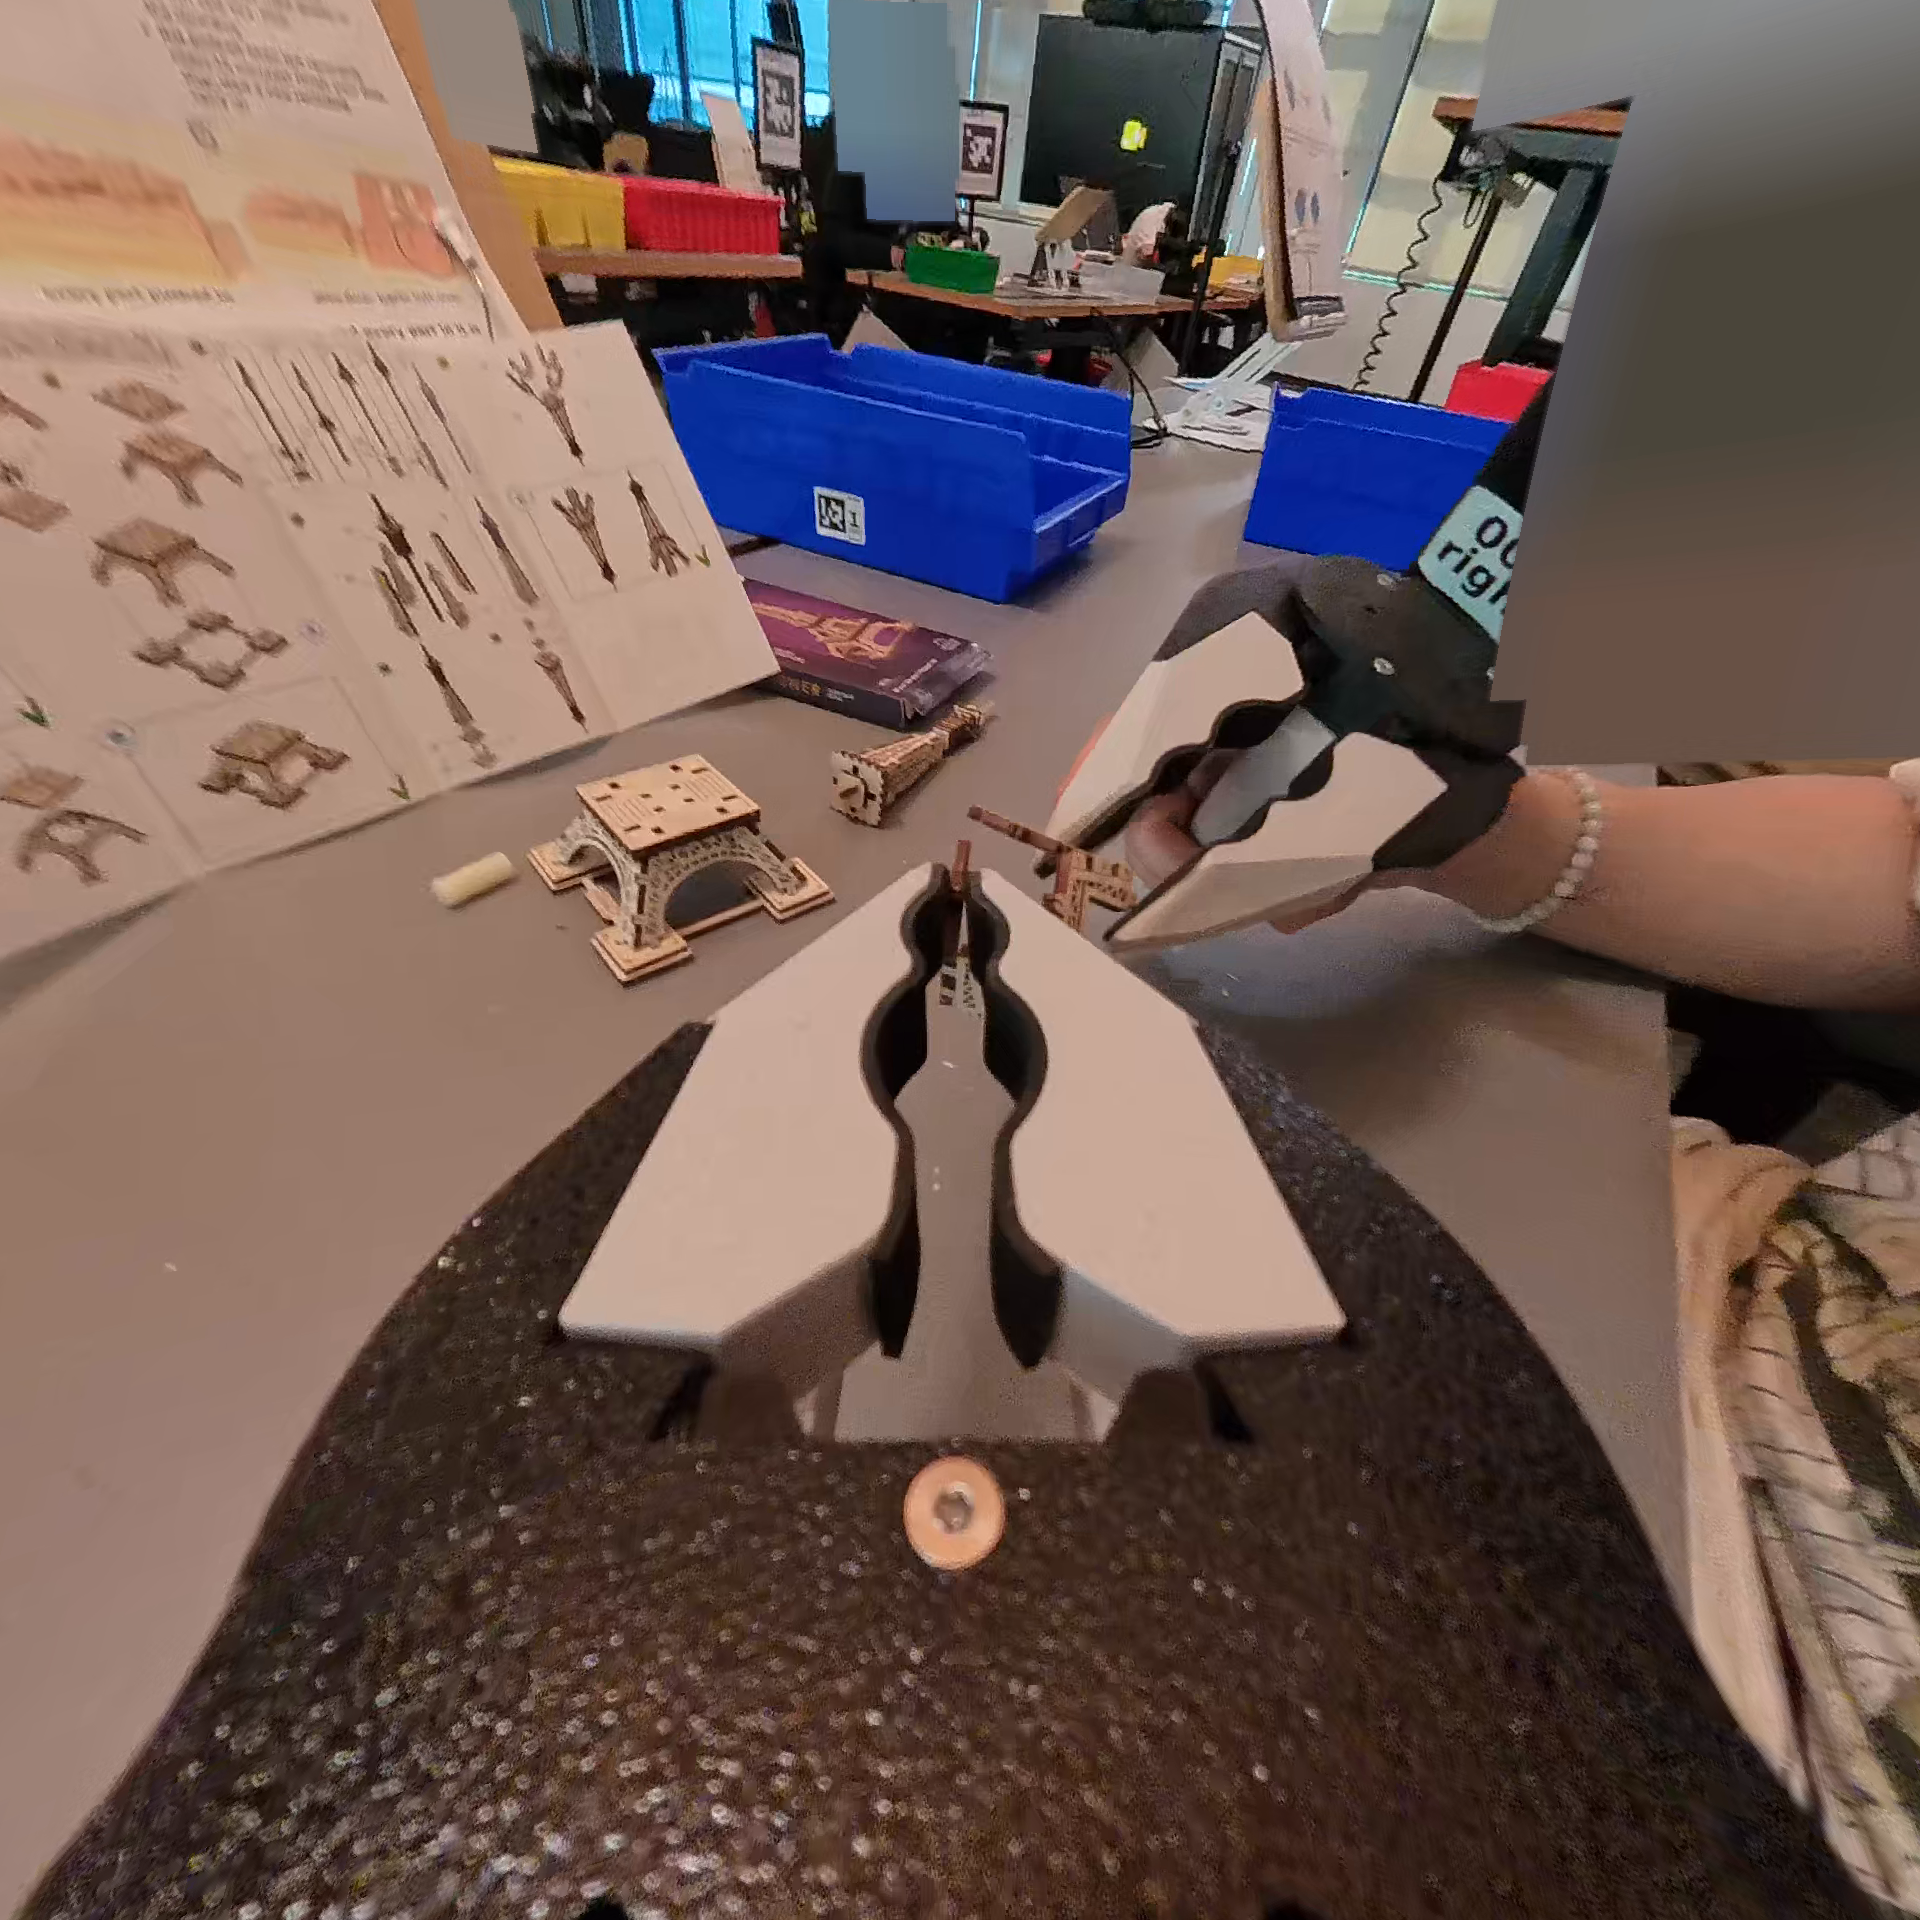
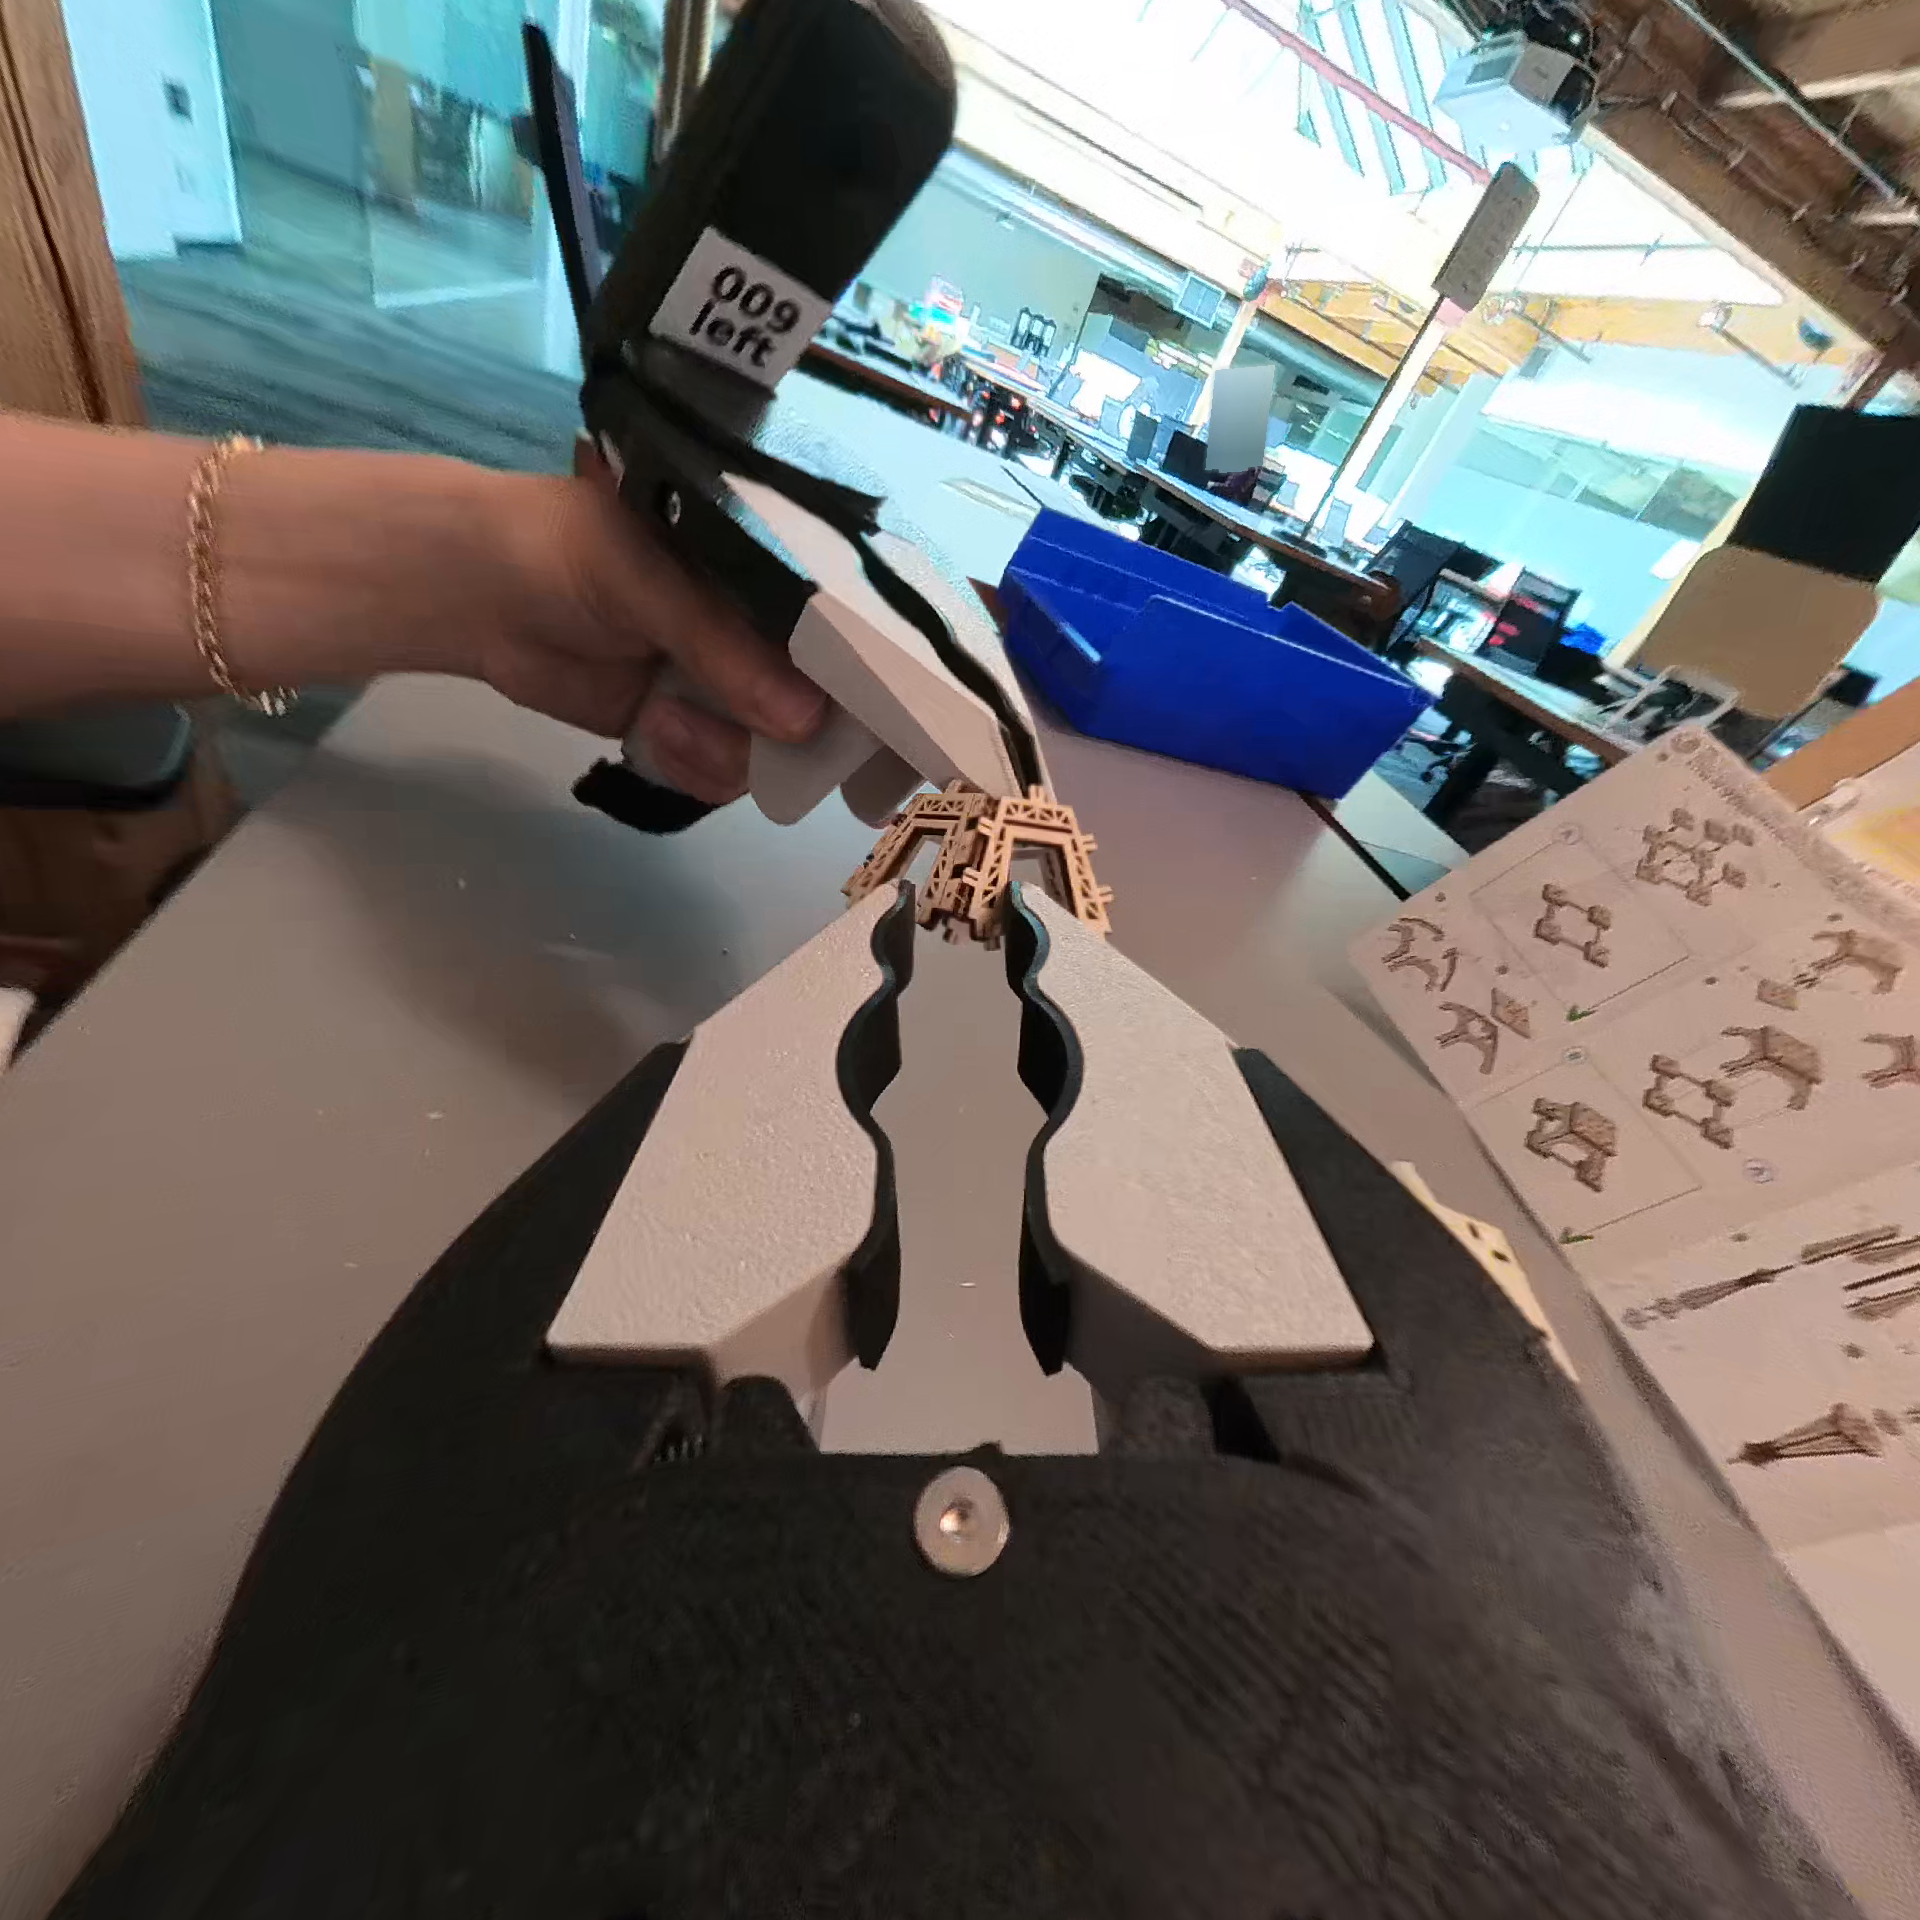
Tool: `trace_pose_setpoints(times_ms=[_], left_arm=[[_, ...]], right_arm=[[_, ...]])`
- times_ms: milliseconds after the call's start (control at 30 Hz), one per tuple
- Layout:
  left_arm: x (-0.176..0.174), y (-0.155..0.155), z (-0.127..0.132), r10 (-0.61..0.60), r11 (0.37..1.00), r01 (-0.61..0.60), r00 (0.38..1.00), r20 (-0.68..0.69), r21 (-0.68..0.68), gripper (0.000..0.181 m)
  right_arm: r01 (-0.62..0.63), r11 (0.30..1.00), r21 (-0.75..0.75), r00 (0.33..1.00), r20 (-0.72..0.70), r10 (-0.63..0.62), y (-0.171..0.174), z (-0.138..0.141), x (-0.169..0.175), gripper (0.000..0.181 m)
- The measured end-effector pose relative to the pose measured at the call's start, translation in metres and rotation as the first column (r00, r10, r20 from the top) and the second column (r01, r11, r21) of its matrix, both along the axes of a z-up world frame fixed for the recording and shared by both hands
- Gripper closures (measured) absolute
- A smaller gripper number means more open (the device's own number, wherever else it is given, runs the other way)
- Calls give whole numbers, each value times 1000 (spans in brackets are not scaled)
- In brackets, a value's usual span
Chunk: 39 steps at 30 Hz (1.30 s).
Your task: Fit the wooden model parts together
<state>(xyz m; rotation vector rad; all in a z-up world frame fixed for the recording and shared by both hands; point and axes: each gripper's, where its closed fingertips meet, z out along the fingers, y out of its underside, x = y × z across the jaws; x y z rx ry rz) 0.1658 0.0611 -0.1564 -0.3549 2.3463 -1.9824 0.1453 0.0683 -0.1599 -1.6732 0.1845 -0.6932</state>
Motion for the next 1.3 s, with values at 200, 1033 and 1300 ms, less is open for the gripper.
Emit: trace_pose_setpoints(times_ms=[200, 1033, 1300], left_arm=[[0, -3, 7, 29, 999, -26, 996, 86, -33, 180], [8, -4, 3, 112, 992, -107, 991, 79, -60, 180], [14, 0, 10, 140, 987, -134, 988, 67, -91, 168]], right_arm=[[9, 999, 42, 1000, -10, -8, -1, 7, 0, 168], [31, 1000, 0, 999, -40, -31, -2, 1, 6, 168], [64, 997, 43, 989, -135, -58, -10, -2, 15, 169]])
